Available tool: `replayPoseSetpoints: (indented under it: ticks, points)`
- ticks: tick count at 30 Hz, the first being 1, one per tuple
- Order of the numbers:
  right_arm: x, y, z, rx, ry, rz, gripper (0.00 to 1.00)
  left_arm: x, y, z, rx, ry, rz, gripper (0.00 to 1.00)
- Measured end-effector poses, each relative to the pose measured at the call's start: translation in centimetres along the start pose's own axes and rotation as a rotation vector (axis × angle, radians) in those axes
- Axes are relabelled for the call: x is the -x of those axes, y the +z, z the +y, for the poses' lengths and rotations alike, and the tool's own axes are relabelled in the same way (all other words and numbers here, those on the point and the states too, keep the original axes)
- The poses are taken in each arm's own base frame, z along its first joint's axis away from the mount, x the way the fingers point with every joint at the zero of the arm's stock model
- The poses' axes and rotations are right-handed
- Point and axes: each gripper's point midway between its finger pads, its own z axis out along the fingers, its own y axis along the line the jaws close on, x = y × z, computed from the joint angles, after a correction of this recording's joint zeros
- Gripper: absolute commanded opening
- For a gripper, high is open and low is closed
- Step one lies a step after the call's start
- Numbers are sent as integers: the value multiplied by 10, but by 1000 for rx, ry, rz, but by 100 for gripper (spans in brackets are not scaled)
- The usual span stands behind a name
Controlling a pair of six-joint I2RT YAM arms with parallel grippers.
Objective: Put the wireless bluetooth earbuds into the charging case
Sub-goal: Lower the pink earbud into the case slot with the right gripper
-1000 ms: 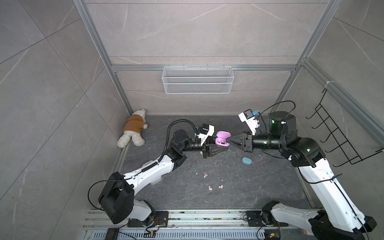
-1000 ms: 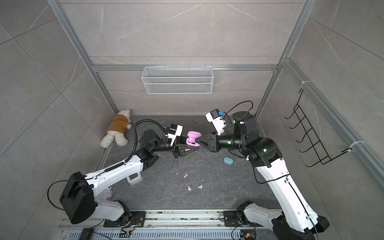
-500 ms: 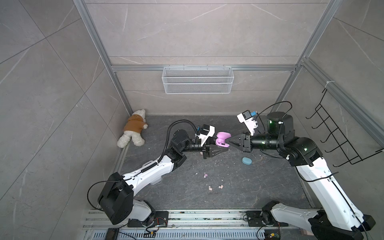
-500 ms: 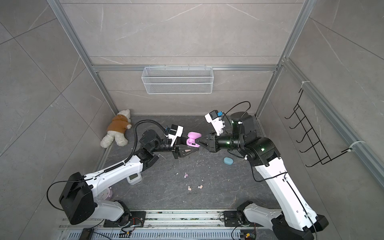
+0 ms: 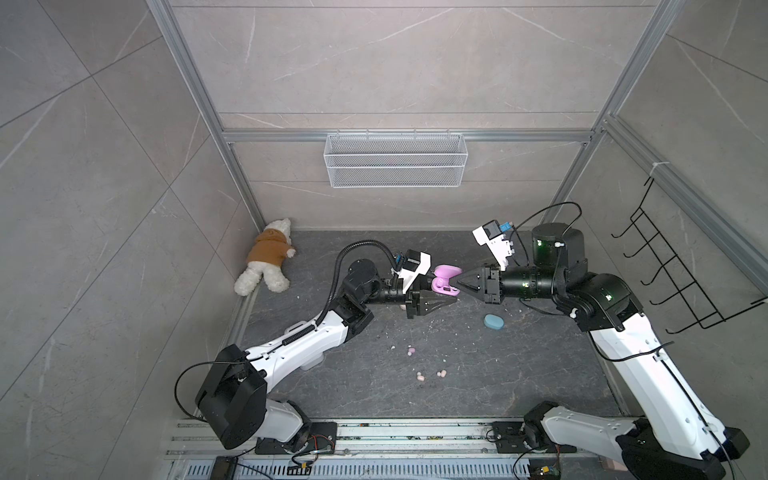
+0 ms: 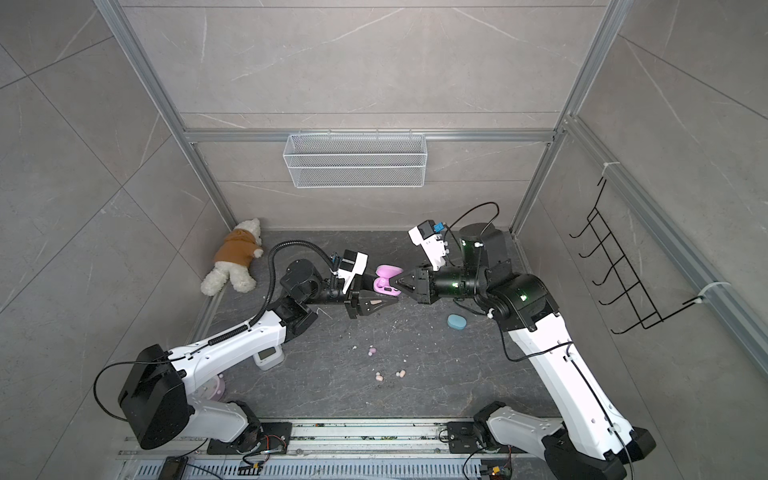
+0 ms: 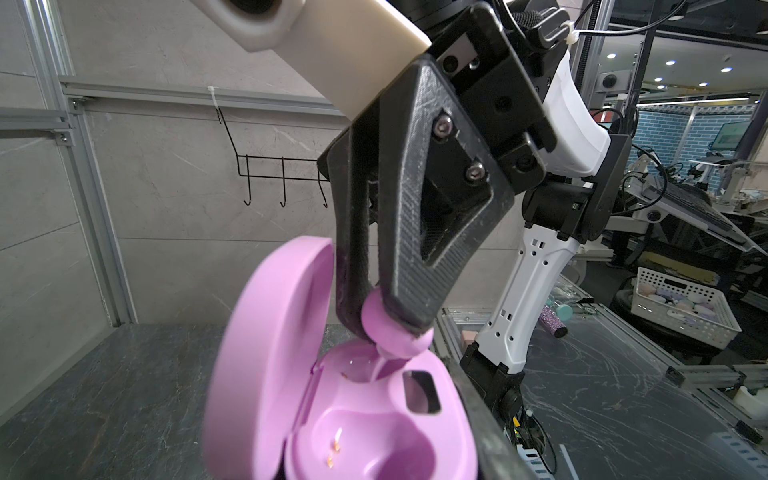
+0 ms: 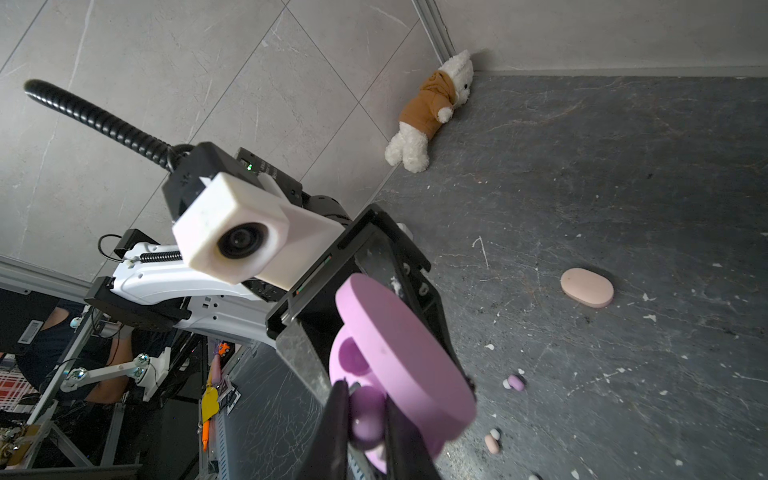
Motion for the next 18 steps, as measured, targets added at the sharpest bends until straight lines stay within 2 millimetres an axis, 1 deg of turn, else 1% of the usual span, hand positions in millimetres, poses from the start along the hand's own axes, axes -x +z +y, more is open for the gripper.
replayPoseSetpoints:
  ticks: [5,7,18]
  points:
    - [-1,0,0,-1,4,5,14,4,-2,-3,-1,13,-3,5]
    - [-1,0,-1,-2,4,6,15,4,-2,-3,0,12,-1,5]
    - [-2,4,-4,-5,14,18,15,0,-2,-2,4,1,13,5]
